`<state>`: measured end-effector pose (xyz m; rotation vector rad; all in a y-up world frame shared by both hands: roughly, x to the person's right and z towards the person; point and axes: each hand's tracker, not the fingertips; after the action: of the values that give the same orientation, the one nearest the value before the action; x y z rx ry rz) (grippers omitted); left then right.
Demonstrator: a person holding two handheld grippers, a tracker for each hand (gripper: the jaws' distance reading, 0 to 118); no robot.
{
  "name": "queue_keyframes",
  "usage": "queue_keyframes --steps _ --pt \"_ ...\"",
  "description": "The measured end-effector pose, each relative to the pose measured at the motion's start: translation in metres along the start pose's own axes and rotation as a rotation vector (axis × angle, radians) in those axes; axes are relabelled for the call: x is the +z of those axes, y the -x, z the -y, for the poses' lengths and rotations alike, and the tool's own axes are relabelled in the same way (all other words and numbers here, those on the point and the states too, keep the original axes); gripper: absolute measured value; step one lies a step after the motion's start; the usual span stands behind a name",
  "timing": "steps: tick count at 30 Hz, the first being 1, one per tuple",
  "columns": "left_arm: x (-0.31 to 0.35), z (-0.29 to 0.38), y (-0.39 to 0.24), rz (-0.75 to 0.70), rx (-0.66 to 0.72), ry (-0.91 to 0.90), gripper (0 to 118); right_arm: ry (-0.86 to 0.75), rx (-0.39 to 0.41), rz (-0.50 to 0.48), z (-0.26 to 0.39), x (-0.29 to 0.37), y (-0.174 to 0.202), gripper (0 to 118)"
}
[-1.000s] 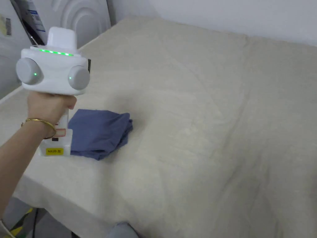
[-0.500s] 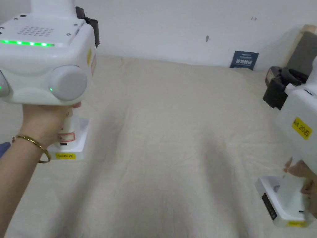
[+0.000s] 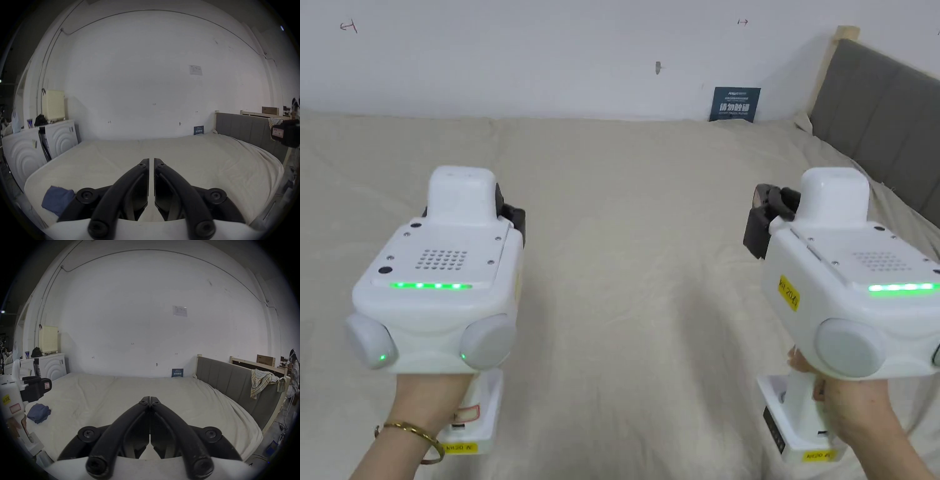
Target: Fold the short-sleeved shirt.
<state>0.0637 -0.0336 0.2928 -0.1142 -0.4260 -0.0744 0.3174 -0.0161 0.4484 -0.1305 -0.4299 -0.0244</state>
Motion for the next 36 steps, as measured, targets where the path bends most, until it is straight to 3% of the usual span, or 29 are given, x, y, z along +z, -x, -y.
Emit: queue_keyframes --steps 12,13,14,15,16,17,18,21,36 --pt "0.013 0.028 0.02 -0.051 0.017 0.019 6 0.072 -0.026 -0.015 0.032 -0.008 0.004 2" --pt "0.014 0.028 0.021 -0.056 0.021 0.01 12 0.072 -0.029 -0.012 0.031 -0.007 0.004 24" --pt "0.014 0.028 0.021 -0.062 0.017 0.004 28 0.07 -0.033 -0.012 0.031 -0.008 0.003 52" --pt "0.015 0.027 0.02 -0.062 0.014 0.002 54 0.074 -0.039 -0.016 0.03 -0.01 0.003 78" --pt "0.014 0.027 0.021 -0.057 0.014 0.004 90 0.082 -0.036 -0.016 0.029 -0.012 0.002 89" --pt "0.012 0.026 0.022 -0.045 0.014 0.019 108 0.075 -0.041 -0.021 0.03 -0.01 0.003 89" --pt "0.01 0.026 0.023 -0.036 0.016 0.034 117 0.054 -0.032 -0.007 0.03 -0.009 0.004 89" --pt "0.016 0.025 0.02 -0.045 0.024 -0.025 118 0.053 -0.013 0.004 0.028 -0.009 0.008 89" --pt "0.014 0.023 0.021 -0.065 0.035 0.006 118 0.064 -0.035 -0.01 0.03 -0.01 0.011 89"
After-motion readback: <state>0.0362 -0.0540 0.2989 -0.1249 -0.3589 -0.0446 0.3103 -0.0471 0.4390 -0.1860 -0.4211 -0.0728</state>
